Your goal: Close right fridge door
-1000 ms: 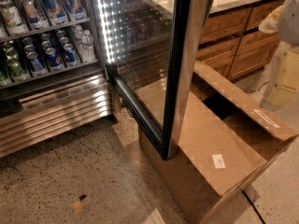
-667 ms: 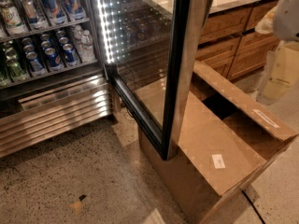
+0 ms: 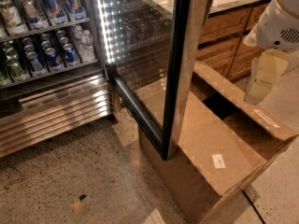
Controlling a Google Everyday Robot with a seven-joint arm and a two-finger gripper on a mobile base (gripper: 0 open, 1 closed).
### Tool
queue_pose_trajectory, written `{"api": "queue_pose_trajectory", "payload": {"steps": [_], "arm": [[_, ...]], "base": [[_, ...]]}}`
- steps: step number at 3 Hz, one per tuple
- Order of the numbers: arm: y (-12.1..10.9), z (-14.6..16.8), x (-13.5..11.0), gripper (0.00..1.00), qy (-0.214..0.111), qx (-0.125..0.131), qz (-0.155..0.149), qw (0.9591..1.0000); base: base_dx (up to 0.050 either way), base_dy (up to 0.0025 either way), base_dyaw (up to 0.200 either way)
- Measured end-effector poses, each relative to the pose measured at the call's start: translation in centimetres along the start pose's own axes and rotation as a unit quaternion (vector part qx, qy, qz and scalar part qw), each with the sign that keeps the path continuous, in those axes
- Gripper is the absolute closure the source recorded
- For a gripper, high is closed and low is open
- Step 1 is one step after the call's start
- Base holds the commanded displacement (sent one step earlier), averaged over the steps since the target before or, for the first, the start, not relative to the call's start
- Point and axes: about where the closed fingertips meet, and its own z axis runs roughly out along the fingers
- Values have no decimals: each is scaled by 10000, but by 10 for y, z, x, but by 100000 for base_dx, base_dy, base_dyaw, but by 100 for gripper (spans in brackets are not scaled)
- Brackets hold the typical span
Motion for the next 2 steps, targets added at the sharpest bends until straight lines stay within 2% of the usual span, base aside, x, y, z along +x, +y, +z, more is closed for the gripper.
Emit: {"api": "queue_pose_trajectory", "payload": {"steps": [1,2], "arm": [[0,0,0,0,0,0,-1,10000],[-2,18,-27,0,40,-65,-196,9998]], "base": [[0,0,0],[0,0,0]]}}
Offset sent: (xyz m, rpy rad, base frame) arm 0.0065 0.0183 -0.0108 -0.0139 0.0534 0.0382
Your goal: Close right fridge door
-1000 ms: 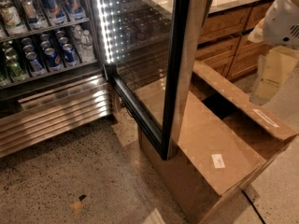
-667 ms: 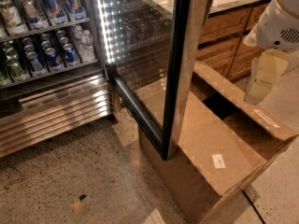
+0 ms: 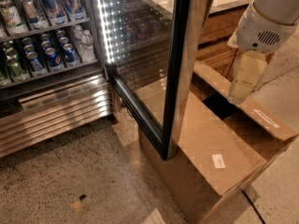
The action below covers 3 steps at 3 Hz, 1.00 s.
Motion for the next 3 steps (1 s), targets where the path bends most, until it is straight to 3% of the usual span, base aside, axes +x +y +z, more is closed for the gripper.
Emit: {"api": "queue_pose_trajectory", "payload": {"steps": [2,3], "arm": [[0,0,0,0,0,0,0,10000],[0,0,0,0,0,0,0,10000]], "base": [[4225,2,-111],[0,0,0]]}}
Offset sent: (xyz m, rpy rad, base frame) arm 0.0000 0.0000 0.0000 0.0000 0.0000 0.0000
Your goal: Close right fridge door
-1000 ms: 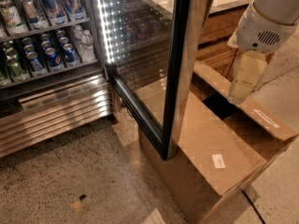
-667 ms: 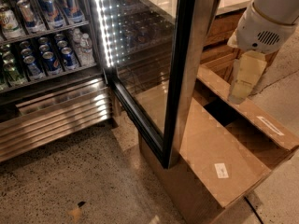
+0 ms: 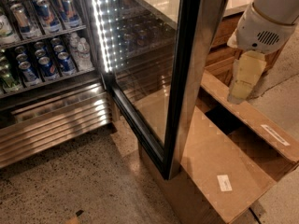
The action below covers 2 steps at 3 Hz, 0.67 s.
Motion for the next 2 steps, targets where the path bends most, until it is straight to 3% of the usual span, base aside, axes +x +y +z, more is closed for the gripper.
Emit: {"api": "queue_pose_trajectory", "payload": {"steps": [1,2], "arm": [[-12,-1,0,0,-53,-17,91,9999],[-49,7,-2,0,68,-159,377,9991]], "base": [[0,0,0],[0,0,0]]}}
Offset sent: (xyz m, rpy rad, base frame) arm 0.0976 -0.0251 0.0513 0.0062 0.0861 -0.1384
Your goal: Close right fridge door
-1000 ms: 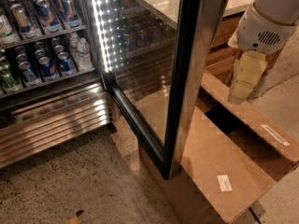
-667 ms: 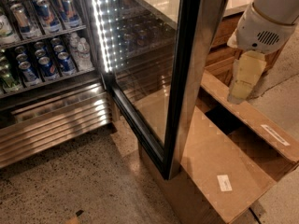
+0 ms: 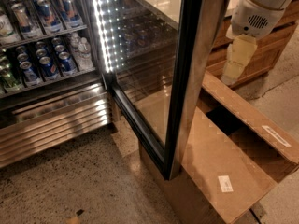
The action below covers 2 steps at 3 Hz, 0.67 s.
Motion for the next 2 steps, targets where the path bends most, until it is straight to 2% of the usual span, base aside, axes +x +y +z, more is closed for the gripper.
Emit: {"api": "queue_pose_trajectory", "payload": {"steps": [1,2], "arm": [[-51,2,-18,0,-3,149,314,9994],[-89,-15,-35,0,-372,806,334,9955]], "base": [[0,0,0],[0,0,0]]}}
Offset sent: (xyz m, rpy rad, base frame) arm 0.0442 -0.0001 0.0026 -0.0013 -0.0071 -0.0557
